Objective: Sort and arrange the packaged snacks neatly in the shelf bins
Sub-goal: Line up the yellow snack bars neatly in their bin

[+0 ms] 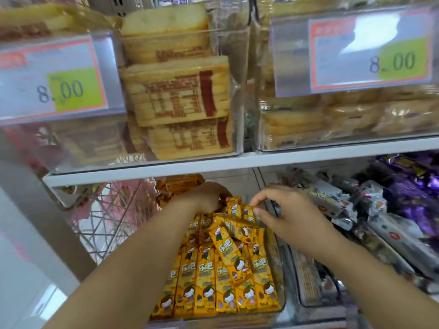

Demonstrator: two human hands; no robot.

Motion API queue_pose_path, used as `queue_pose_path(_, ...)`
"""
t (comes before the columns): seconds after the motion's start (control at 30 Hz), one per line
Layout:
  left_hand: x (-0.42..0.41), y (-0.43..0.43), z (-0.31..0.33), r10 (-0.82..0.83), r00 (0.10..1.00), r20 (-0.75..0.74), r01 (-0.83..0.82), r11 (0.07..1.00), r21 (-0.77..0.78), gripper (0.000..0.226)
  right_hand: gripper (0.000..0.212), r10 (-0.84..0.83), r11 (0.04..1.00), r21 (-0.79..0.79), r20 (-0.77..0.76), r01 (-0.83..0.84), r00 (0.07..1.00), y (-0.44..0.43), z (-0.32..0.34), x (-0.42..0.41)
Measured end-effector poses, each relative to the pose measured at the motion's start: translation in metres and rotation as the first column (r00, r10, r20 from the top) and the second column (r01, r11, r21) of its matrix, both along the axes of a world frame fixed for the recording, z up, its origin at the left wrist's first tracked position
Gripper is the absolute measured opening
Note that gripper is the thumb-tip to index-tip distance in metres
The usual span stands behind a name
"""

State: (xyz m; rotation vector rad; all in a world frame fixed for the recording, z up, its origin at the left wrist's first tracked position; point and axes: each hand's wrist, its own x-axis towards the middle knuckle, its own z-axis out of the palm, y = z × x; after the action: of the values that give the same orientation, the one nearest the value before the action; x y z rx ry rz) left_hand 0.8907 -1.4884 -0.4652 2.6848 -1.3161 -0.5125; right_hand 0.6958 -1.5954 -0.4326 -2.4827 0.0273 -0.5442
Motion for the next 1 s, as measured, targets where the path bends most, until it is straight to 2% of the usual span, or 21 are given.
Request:
queue_pose_path(0.2, -0.001, 0.008, -0.001, -0.001, 0.999, -0.046, 0.001, 1.0, 0.004, 0.034, 0.009, -0.001, 1.0, 0.015, 0.022, 0.001, 1.0, 0.002, -0.002, -0.001)
queue_pose_path(0.33, -0.003, 0.012, -0.003, 0.088, 0.986, -0.144, -0.105, 0.988, -0.111, 0.033, 0.009, 0.0, 1.0, 0.005, 0.019, 0.0, 1.0, 0.001, -0.003, 0.0)
queue_pose_path(0.4, -0.006, 0.014, -0.004, 0.116, 0.977, -0.178, -0.146, 0.976, -0.164, 0.043, 0.009, -0.001, 1.0, 0.006, 0.013, 0.001, 1.0, 0.0, -0.003, 0.0)
queue_pose_path(0.5, -0.009, 0.019, -0.005, 0.12, 0.984, -0.132, -0.149, 0.959, -0.241, 0.048, 0.01, 0.001, 1.0, 0.019, 0.013, -0.001, 1.0, 0.0, -0.004, 0.0)
queue_pose_path(0.57, -0.009, 0.022, -0.003, 0.146, 0.98, -0.136, -0.185, 0.92, -0.345, 0.044, 0.01, 0.002, 1.0, 0.027, 0.009, -0.002, 1.0, 0.0, -0.005, 0.001)
queue_pose_path(0.67, -0.012, 0.025, 0.007, 0.199, 0.95, -0.239, -0.296, 0.813, -0.501, 0.04, 0.011, 0.003, 1.0, 0.03, 0.004, -0.003, 1.0, 0.0, -0.005, 0.0)
queue_pose_path(0.77, -0.019, 0.029, 0.016, 0.23, 0.921, -0.314, -0.373, 0.751, -0.545, 0.033, 0.011, 0.003, 1.0, 0.028, -0.006, -0.003, 1.0, 0.0, -0.004, 0.001)
queue_pose_path(0.93, -0.038, 0.052, 0.03, 0.306, 0.902, -0.305, -0.432, 0.638, -0.637, 0.02, 0.01, -0.01, 0.998, -0.06, -0.038, 0.008, 0.999, 0.003, -0.002, -0.001)
queue_pose_path(1.0, -0.051, 0.069, 0.037, 0.341, 0.904, -0.257, -0.421, 0.614, -0.667, 0.029, 0.011, -0.02, 0.995, -0.102, -0.066, 0.014, 0.998, 0.008, -0.002, -0.001)
